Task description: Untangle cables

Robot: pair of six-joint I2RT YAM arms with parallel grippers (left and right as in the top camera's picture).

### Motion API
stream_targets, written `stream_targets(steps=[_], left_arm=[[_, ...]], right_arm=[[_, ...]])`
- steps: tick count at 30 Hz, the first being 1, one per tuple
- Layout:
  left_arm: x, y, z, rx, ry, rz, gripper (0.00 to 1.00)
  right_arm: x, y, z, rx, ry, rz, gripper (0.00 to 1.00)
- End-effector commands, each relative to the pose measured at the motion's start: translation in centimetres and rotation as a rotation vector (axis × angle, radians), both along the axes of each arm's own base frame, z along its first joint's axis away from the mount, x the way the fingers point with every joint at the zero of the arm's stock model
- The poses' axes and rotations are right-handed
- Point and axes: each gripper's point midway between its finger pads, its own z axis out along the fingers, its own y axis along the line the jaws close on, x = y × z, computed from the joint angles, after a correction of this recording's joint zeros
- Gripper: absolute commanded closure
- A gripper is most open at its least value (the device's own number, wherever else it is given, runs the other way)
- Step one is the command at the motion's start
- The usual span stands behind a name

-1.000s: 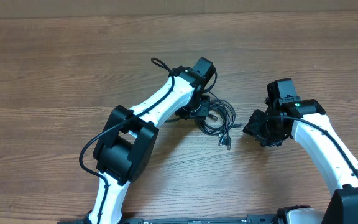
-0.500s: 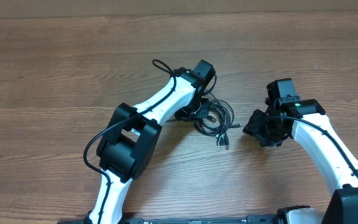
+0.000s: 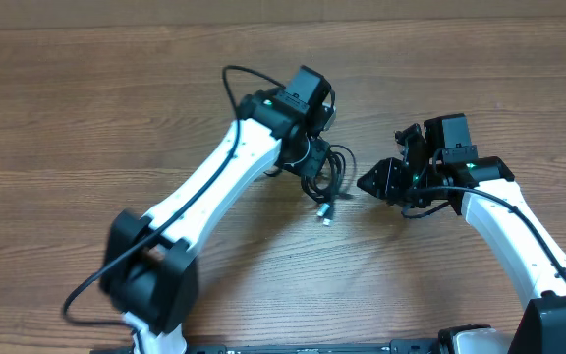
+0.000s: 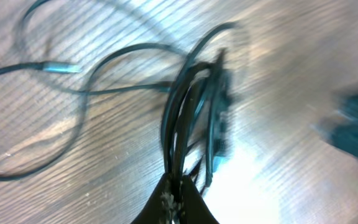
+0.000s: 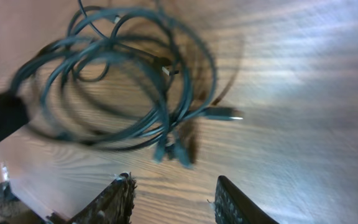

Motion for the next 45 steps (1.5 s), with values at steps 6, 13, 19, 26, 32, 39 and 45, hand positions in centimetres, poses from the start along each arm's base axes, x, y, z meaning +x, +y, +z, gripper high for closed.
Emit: stream_targets(steps=[6,13,19,26,32,39,45], left_arm=[[-3.5,-1.7,7.1,-0.191,-0.088,-0.308,0.96],[-4.9,-2.3,10.0,-0.277,-0.128,-0.372,0.96],[-4.5,-1.1,11.2,-0.242,-0.192,-0.352,0.96],[-2.1,1.7,10.8,-0.19,-0.206,-0.233,0.96],[-2.2,1.3,10.4,-0.214,-0.178,-0.242,0.89],[-2.4,1.3,10.3,-0.215,-0.172,-0.243,0.89],[-2.5,1.3,10.3,-0.213,-0.167,-0.243,0.89]], right_arm=[[0.4,3.4,2.8,0.17,-0.094,0.121,0.59],[0.2,4.9,2.6,0.136,-0.124,0.167,0.59],[0.8,3.4,1.0,-0.009,-0.12,0.102,0.96],[-0.3,4.7,1.7,0.086,-0.08,0.137,0.96],[-1.1,7.1,4.1,0.261,-0.116,0.25,0.96],[-1.1,8.0,5.5,0.336,-0.15,0.29,0.96],[-1.4,8.6,6.4,0.393,-0.166,0.324,0.96]])
